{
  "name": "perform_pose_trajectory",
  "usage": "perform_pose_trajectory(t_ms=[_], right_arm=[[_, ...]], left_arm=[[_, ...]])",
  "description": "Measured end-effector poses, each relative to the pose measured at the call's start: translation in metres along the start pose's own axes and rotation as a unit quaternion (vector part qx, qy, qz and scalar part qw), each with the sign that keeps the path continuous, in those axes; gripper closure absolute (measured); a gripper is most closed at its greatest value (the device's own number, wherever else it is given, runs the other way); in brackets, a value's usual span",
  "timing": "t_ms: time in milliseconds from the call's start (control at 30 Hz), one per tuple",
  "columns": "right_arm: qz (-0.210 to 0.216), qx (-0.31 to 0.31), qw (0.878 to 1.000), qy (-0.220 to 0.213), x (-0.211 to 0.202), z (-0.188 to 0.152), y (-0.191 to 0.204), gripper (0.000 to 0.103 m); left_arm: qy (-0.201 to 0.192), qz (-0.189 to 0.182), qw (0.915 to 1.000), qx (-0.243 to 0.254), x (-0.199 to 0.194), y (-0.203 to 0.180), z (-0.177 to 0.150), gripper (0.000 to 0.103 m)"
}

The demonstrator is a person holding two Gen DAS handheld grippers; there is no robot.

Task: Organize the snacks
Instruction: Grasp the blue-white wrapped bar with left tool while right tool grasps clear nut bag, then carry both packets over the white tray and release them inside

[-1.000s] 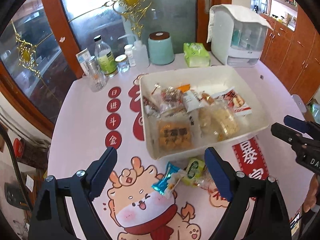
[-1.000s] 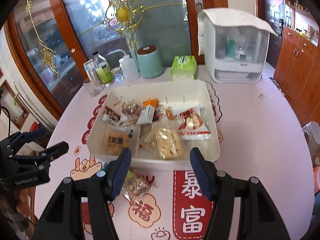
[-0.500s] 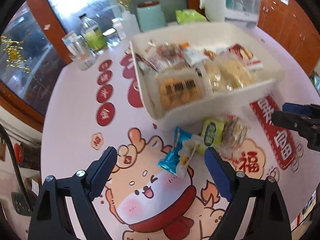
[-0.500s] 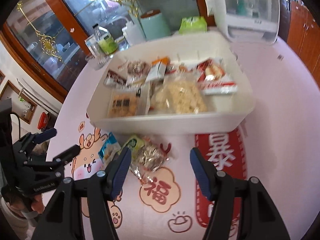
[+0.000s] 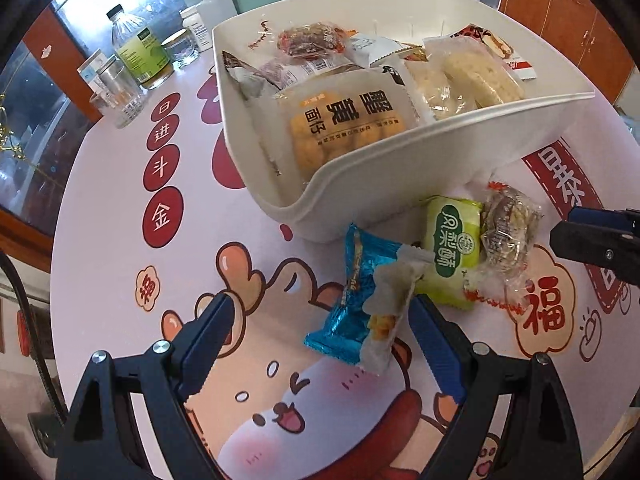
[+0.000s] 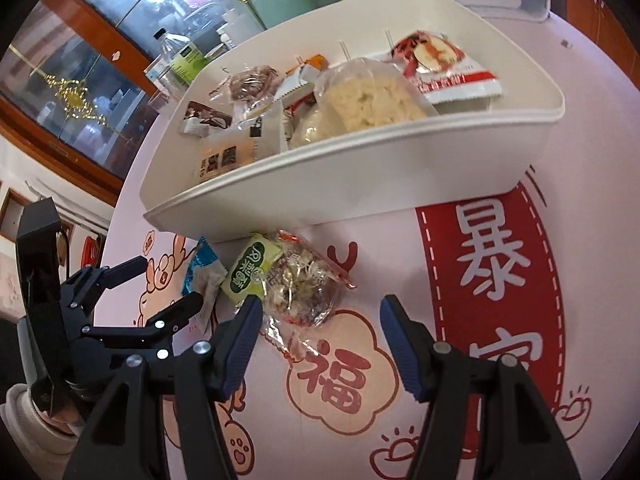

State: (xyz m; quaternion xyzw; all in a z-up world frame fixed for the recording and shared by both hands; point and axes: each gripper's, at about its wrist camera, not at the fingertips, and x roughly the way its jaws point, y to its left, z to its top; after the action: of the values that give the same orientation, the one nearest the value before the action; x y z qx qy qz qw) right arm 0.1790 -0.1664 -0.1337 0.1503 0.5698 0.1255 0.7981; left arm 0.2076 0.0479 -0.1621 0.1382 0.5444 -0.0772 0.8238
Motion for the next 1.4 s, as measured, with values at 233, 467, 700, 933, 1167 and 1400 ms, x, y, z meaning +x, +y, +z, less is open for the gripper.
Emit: perform_pose_trajectory(t_ms=[233,467,700,933,1167,1400], right_arm=[[0.000,0.023,1.000,0.010,0.015,-0.004,-0.006,0.041],[0.010,0.019,1.000,0.023,0.031,0.001,0.008,0.041],[-0.009,-0.015,1.000,0.015,0.041,0.003,0.029,0.043],[-0.006,-0.023,1.000,0.009,0.040,0.001,0.030,0.057],[0.002,-0.025,1.000,0.004,0.029,-0.005,0.025,0.067],[0.006,-0.043,0.999,0.009,0.015,-0.019,0.027,0.068]], left_arm=[[-0.013,-0.012,0.9998,-0.003,0.014,0.008,0.001,0.015],[-0.006,-0.039,0.9990,-0.019,0.026,0.015,-0.002,0.033],[-0.009,-0.062,0.9972,-0.041,0.029,0.019,-0.005,0.067],[-0.017,-0.069,0.9964,-0.047,0.022,0.006,-0.015,0.073],[-0.012,-0.094,0.9935,-0.063,0.011,-0.009,-0.030,0.074],[-0.019,-0.104,0.9914,-0.077,-0.010,-0.018,-0.043,0.075]])
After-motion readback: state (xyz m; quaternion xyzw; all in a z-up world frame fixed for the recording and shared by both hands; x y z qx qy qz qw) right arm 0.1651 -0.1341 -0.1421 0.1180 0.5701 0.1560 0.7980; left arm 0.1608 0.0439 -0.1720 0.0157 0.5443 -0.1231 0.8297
